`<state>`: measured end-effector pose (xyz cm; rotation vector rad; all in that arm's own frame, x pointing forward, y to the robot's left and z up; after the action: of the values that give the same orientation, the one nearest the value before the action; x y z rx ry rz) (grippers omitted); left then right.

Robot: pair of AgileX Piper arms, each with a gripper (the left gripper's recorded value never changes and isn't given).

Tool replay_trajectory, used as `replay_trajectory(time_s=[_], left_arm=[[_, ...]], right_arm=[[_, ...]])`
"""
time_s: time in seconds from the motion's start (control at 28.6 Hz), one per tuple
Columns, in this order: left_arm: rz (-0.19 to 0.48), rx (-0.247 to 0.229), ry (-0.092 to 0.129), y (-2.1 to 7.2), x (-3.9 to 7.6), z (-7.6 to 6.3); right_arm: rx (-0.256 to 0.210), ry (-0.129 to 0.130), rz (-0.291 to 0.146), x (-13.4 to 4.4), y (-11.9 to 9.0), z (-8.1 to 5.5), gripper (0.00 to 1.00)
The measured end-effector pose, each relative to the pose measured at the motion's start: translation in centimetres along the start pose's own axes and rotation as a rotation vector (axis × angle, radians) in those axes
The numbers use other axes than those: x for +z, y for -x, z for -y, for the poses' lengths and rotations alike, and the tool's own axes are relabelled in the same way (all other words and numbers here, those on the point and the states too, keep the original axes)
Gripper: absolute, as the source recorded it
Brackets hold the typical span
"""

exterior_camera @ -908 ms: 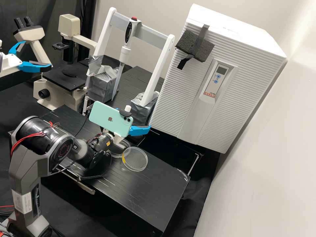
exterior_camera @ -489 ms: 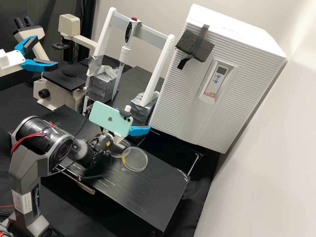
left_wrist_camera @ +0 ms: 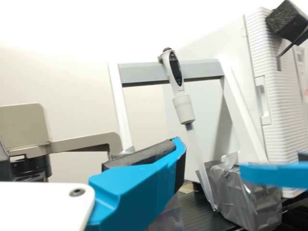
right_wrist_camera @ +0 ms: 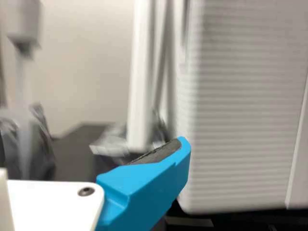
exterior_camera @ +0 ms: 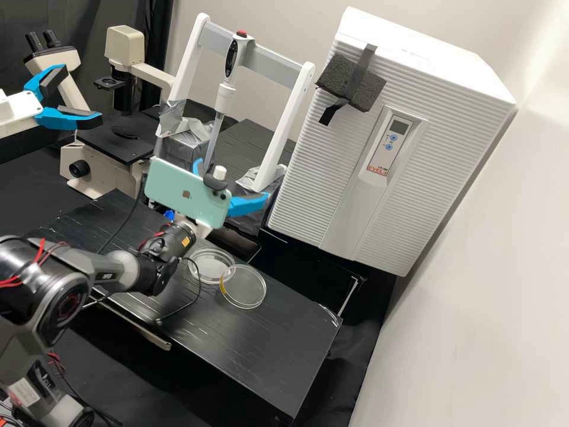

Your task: Use the pipette

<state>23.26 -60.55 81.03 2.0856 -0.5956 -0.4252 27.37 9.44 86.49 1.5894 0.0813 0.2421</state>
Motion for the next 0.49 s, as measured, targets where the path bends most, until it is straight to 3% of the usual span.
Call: replay_trajectory(time_s=[0.03, 0.17, 0.35, 0.49], left_arm=[[0.004, -0.003, 0.001, 0.04, 0.1, 0.1], [-0.001, -0.021, -0.002, 0.41, 0.1, 0.6], [-0.006, -0.036, -0.004, 0.71, 0.0, 0.9], [-0.01, -0.042, -0.003, 0.84, 0.0, 1.1]], right_arm=[[0.005, -0.004, -0.033, -1.0, -0.2, -0.2, 1.0], [-0.011, -0.016, -0.098, -3.7, -1.2, -0.5, 1.0], [-0.065, -0.021, -0.122, -6.5, -3.2, -0.6, 1.0], [-0.058, -0.003, -0.115, -8.4, -5.2, -1.2, 1.0]])
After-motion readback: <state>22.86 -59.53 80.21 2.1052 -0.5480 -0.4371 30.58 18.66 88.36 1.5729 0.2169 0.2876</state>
